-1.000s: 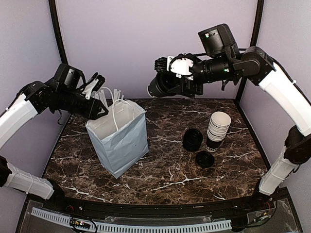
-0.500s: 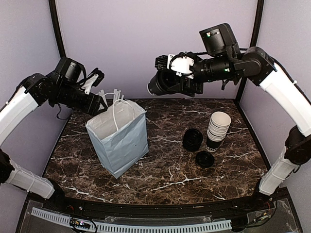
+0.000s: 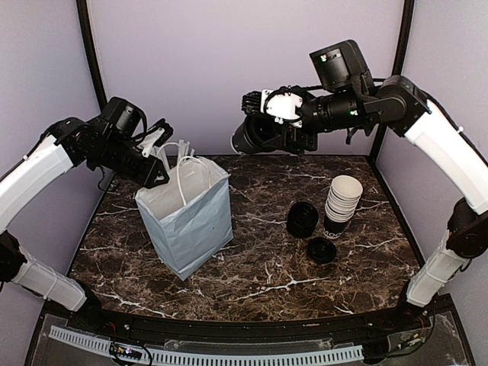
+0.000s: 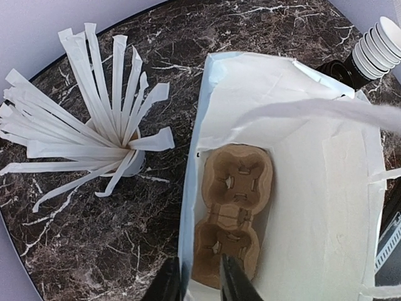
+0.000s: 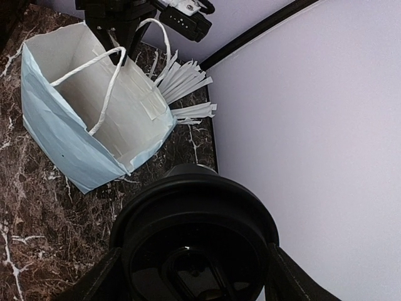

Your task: Pack the takeout coffee

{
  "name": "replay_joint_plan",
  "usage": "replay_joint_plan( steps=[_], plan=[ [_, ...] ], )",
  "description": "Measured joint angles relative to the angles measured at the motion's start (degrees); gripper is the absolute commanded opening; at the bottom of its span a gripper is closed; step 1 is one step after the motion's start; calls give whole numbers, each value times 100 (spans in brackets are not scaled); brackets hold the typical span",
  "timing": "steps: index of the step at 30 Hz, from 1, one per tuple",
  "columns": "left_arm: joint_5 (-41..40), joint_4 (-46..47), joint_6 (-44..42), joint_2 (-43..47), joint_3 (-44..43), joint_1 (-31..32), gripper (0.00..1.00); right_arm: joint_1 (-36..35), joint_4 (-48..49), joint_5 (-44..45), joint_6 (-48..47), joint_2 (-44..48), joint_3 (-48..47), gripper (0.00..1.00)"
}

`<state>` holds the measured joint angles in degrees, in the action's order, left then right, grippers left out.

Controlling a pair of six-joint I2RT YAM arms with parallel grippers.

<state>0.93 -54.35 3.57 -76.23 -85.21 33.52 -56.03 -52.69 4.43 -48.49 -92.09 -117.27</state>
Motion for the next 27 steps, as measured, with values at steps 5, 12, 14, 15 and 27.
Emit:
replay_joint_plan(
  steps=[5,12,14,15,27],
  plan=[
    [221,2,-146,-212,0,0,0,-92,39,-214,68,0,-11,49],
    [938,131,-293,-269,-2,-11,0,-203,103,-470,146,-83,-11,48],
    [1187,173,-330,-262,-2,-15,0,-245,76,-490,164,-92,-7,48],
    [1300,186,-341,-258,-2,-15,0,-289,59,-490,164,-92,0,48],
    [1956,348,-358,-136,-2,140,0,-979,-188,-498,269,-114,435,47]
  ],
)
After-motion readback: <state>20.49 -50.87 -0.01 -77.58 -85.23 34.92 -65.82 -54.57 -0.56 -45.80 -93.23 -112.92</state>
